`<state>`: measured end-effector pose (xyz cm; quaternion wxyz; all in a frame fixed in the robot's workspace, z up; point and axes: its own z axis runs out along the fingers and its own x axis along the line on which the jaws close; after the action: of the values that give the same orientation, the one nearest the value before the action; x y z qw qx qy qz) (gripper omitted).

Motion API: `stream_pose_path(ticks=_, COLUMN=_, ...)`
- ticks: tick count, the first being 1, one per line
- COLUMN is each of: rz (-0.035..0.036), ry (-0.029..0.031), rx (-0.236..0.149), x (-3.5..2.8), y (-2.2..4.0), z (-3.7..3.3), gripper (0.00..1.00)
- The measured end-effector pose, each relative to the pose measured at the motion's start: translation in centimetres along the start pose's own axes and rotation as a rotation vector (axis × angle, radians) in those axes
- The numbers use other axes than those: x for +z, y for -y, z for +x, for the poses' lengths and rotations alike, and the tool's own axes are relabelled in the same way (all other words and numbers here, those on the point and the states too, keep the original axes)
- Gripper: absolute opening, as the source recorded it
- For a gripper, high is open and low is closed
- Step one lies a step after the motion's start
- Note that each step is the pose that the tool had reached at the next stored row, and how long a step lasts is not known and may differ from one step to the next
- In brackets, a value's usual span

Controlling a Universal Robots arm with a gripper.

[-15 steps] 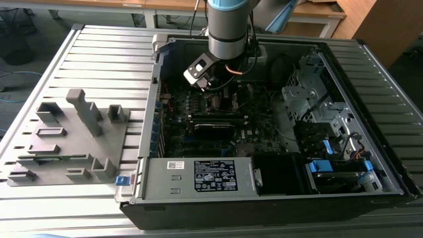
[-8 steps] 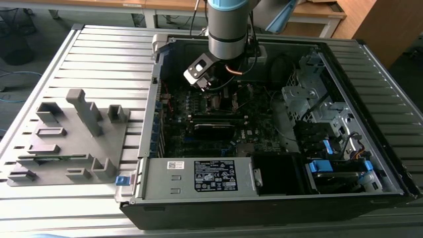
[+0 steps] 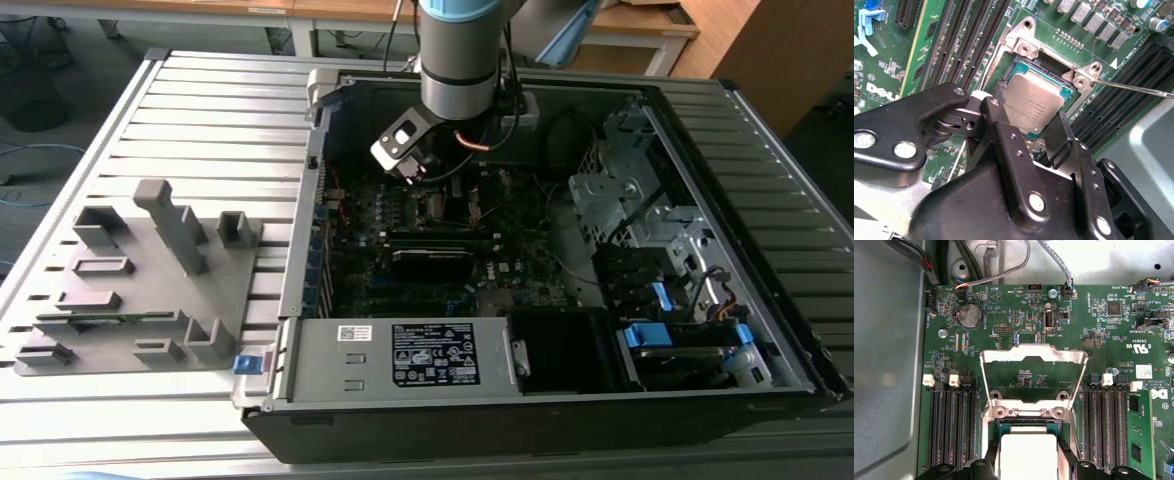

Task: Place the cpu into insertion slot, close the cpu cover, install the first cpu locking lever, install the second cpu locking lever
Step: 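Place the cpu into insertion slot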

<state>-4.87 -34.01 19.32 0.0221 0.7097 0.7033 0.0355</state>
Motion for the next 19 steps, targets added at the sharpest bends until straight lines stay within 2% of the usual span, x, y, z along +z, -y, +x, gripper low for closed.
stream_pose_path(ticks=5, rz=-0.0003, ry=-0.0004, rx=0.000, x=0.02, y=0.00, z=0.01, gripper=0.55)
stream_pose_path(ticks=6, rz=-0.0001, ry=-0.0002, rx=0.000, x=0.02, y=0.00, z=0.00, gripper=0.62)
stream_pose_path(ticks=12, rz=0.0001, ry=0.0001, rx=0.000, x=-0.04, y=0.00, z=0.00, gripper=0.62)
stream_pose_path(ticks=14, rz=0.0001, ry=0.0001, rx=0.000, x=-0.18, y=-0.01, z=0.00, gripper=0.62)
stream_pose_path(ticks=19, rz=0.0000, ry=0.0000, rx=0.000, x=-1.02, y=-0.08, z=0.02, gripper=0.62)
